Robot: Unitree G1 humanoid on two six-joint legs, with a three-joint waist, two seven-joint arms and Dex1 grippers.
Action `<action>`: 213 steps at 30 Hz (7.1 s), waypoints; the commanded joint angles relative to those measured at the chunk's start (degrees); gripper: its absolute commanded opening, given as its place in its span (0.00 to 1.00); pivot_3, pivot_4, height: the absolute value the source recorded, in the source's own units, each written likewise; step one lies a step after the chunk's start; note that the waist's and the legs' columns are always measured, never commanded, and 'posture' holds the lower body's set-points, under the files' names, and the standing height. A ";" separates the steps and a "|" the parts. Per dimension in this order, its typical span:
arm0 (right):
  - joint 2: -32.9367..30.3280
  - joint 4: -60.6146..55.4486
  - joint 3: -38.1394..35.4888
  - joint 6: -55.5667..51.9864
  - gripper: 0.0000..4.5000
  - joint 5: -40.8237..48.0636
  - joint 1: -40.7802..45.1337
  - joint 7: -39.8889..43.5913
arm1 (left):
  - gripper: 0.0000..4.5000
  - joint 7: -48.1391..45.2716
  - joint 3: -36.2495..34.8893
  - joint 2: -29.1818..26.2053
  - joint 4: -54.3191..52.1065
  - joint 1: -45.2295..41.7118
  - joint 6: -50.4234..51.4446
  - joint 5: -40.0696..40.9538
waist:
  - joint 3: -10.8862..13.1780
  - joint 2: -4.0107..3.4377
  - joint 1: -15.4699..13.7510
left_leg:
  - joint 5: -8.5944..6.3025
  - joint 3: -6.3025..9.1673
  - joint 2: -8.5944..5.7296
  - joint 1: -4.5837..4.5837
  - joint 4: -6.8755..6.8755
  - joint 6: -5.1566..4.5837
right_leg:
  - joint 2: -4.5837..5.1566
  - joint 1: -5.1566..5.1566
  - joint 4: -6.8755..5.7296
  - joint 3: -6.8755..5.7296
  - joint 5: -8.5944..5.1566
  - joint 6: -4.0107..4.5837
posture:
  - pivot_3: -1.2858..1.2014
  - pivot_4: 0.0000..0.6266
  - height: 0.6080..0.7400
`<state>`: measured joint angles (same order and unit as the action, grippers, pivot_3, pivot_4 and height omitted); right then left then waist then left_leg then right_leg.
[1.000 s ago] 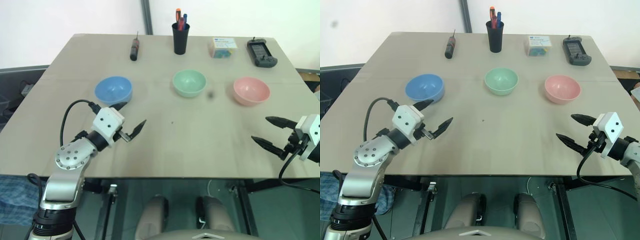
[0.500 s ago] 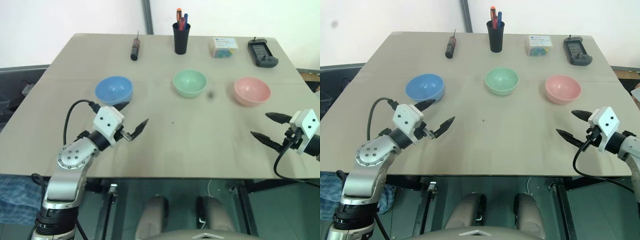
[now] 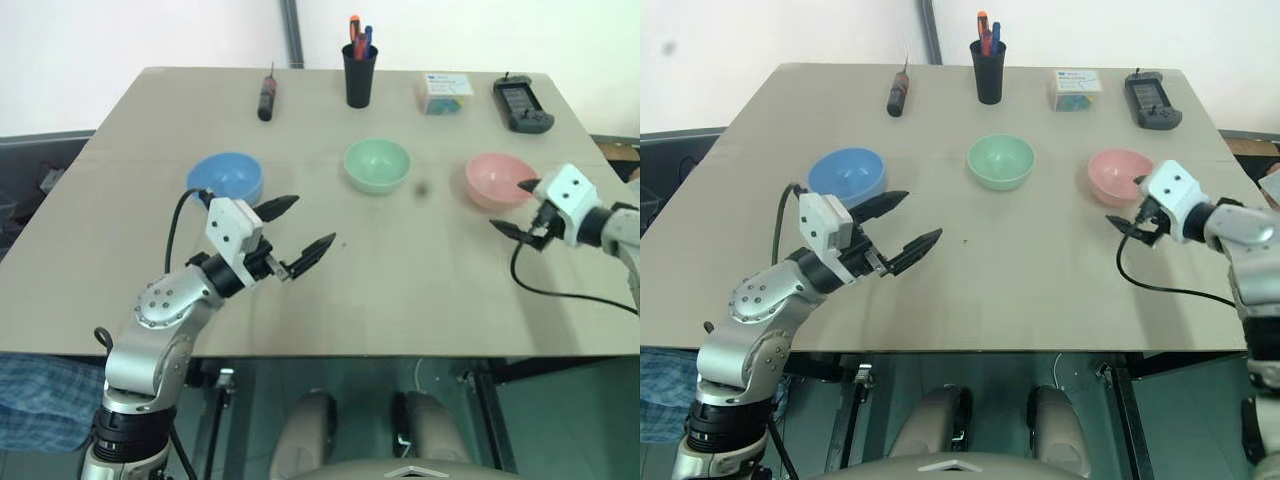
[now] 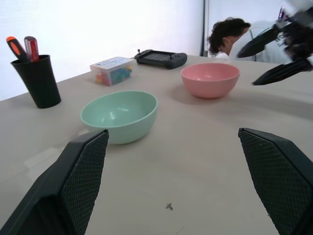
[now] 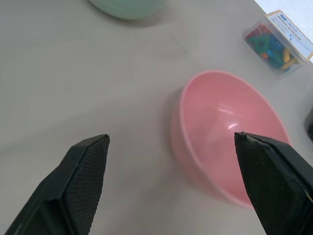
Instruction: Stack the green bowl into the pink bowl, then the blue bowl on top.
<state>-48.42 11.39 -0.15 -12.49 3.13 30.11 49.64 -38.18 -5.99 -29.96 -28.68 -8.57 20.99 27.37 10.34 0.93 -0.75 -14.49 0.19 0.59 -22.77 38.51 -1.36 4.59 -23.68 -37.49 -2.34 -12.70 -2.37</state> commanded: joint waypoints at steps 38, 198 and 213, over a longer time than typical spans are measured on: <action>4.28 1.04 17.11 -0.88 0.04 -11.74 19.26 25.56 | 1.00 -3.68 0.89 -2.14 -0.09 -1.00 -1.88 1.85 | 0.08 -0.12 1.29 | -0.01 0.06 0.02 -0.10 -0.27 -0.02 | -0.01 -0.01 0.48 -0.03 0.03 -0.01 | 0.52 0.24 1.00; 5.90 -35.09 -10.54 -34.84 0.80 13.94 11.93 21.83 | 1.00 -1.40 2.82 -4.49 16.19 -14.32 -2.71 -11.77 | 0.10 -0.09 0.43 | -0.03 0.19 -0.02 -0.16 -0.26 -0.01 | 0.02 -0.02 0.43 -0.15 0.05 -0.02 | 0.52 0.24 1.00; 0.11 -37.03 -26.00 -39.15 0.80 37.71 4.17 15.77 | 1.00 3.39 10.53 -14.30 22.24 -21.85 8.42 -29.67 | 0.11 -0.07 0.08 | -0.04 0.12 -0.01 -0.14 -0.27 -0.03 | -0.02 -0.03 0.43 -0.10 0.04 -0.04 | 0.52 0.24 1.00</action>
<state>-47.11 -23.80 -23.56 -52.31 39.08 34.48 66.23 -34.93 5.06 -43.10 -6.12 -30.25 29.63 -0.71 10.45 0.86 -0.67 -14.54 0.30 0.58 -22.91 38.24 -1.40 4.58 -23.71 -37.06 -2.44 -12.66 -2.41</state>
